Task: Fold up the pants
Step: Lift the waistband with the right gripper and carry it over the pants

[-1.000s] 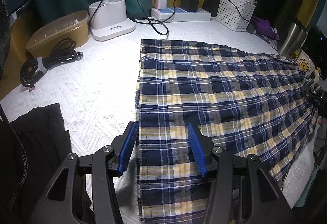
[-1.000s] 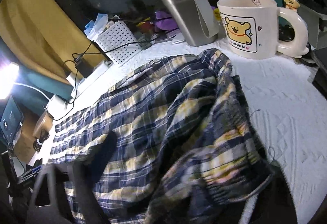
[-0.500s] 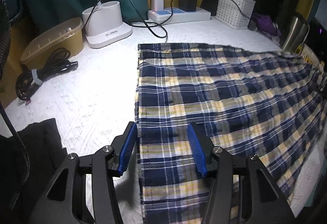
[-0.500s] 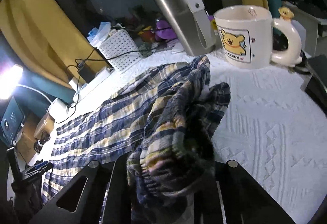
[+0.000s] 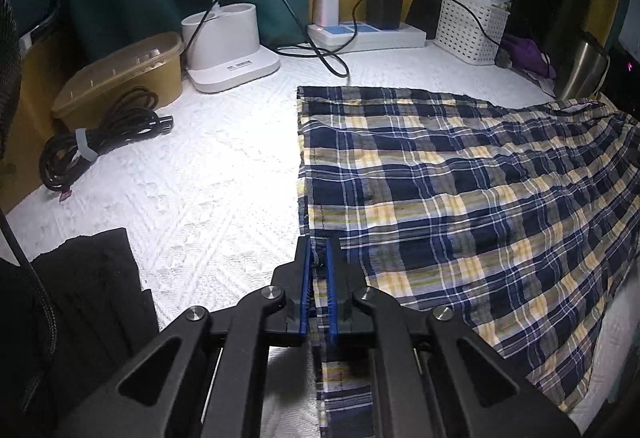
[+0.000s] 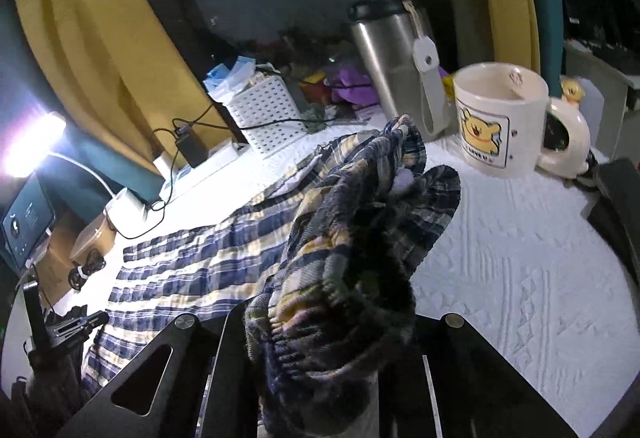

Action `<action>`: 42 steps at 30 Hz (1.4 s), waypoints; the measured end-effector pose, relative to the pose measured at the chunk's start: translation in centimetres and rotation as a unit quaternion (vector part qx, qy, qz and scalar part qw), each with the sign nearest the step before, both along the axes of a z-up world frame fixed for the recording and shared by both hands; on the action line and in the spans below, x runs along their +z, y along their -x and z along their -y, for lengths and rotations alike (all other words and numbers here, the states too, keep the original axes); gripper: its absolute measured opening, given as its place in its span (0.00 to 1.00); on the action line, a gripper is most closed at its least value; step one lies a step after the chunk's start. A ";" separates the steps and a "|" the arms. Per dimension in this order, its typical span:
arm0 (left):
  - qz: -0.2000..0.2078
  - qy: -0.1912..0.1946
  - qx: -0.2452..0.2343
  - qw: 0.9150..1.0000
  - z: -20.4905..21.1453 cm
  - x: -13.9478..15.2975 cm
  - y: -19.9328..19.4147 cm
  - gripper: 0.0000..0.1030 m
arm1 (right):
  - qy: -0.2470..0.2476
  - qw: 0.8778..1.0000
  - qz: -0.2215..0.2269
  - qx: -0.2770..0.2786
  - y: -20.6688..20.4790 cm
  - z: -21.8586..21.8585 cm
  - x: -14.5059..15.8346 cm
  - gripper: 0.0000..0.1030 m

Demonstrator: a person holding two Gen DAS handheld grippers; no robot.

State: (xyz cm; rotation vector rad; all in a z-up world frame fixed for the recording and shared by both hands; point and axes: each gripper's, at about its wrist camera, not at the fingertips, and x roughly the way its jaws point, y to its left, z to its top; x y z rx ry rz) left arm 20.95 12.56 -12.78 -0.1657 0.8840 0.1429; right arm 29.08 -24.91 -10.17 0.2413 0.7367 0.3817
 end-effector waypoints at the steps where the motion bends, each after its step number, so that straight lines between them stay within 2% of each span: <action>1: 0.000 0.006 0.002 1.000 -0.1 0.0 0.1 0.06 | 0.002 1.000 0.003 0.002 0.2 -0.2 0.3 0.15; 5: -0.005 0.028 0.003 1.000 -0.7 0.2 0.3 0.06 | 0.010 1.000 0.014 0.010 0.8 -1.3 1.5 0.15; 11: -0.003 0.025 0.001 1.000 -0.9 0.6 1.2 0.06 | 0.018 0.999 0.028 0.035 1.6 -3.7 3.0 0.15; 16: 0.000 0.042 0.018 0.999 -1.9 0.7 2.2 0.07 | 0.023 0.997 0.037 0.057 2.5 -5.7 3.9 0.15; 21: 0.011 0.019 0.024 0.999 -2.6 1.3 3.4 0.07 | 0.031 0.996 0.041 0.077 3.2 -7.8 4.6 0.15; 27: 0.024 0.036 0.025 0.999 -3.7 1.6 4.5 0.07 | 0.041 0.992 0.044 0.107 3.7 -10.5 5.2 0.15; 28: 0.025 0.035 0.023 0.999 -3.7 1.6 4.6 0.11 | 0.045 0.992 0.045 0.113 3.8 -11.1 5.2 0.15; 29: 0.028 0.031 0.022 0.999 -3.6 1.6 4.8 0.28 | 0.046 0.991 0.045 0.118 3.8 -11.6 5.3 0.15; 30: 0.032 0.030 0.020 0.999 -3.6 1.7 5.0 0.40 | 0.048 0.990 0.045 0.123 3.8 -12.0 5.4 0.15; 31: 0.039 0.033 0.017 0.999 -3.5 1.8 5.3 0.58 | 0.051 0.989 0.045 0.128 3.9 -12.7 5.4 0.15; 36: 0.052 0.044 0.016 0.998 -3.8 2.3 6.3 0.60 | 0.058 0.986 0.046 0.147 3.9 -15.0 5.6 0.15; 42: 0.053 0.036 0.009 0.998 -4.4 2.6 7.0 0.60 | 0.063 0.982 0.037 0.172 3.7 -18.1 5.0 0.15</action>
